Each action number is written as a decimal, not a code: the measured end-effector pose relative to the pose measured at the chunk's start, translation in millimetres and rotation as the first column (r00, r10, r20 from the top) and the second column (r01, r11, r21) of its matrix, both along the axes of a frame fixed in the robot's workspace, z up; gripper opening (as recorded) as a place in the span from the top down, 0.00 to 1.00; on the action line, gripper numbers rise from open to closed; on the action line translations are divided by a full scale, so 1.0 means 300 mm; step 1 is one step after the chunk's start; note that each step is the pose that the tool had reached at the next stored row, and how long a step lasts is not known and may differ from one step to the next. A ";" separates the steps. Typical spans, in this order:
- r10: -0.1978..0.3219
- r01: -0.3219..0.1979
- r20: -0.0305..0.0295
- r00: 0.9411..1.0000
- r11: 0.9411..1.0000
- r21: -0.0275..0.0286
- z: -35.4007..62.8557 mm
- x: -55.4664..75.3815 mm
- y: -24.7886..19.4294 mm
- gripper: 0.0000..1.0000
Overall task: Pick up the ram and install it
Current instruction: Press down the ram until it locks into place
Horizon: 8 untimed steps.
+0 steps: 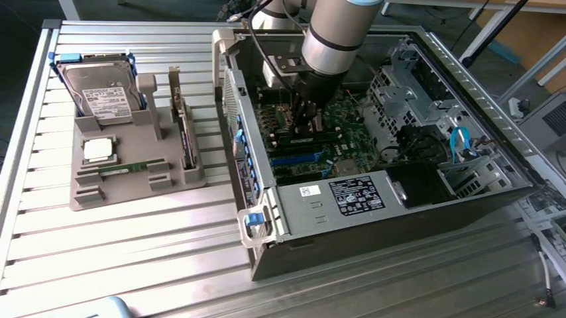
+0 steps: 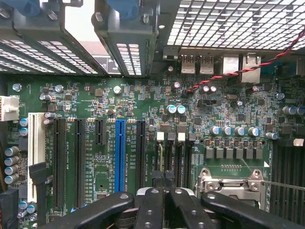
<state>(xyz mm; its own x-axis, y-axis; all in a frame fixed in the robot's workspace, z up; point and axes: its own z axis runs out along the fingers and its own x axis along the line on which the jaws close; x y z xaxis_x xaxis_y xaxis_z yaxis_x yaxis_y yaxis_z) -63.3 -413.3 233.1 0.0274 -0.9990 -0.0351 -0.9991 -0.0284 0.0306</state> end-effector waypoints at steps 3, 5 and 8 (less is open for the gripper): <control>0.000 0.000 0.000 1.000 1.000 0.000 -0.003 0.000 -0.001 0.89; 0.000 0.000 0.000 1.000 1.000 0.000 -0.004 0.000 -0.001 0.89; 0.000 0.000 0.000 1.000 1.000 0.000 -0.004 0.000 -0.001 0.89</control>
<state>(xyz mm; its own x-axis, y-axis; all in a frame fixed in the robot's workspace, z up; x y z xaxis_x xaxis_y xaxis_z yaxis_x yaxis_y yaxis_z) -63.3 -413.6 231.7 0.0274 -0.9990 -0.0352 -0.9991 -0.0285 0.0307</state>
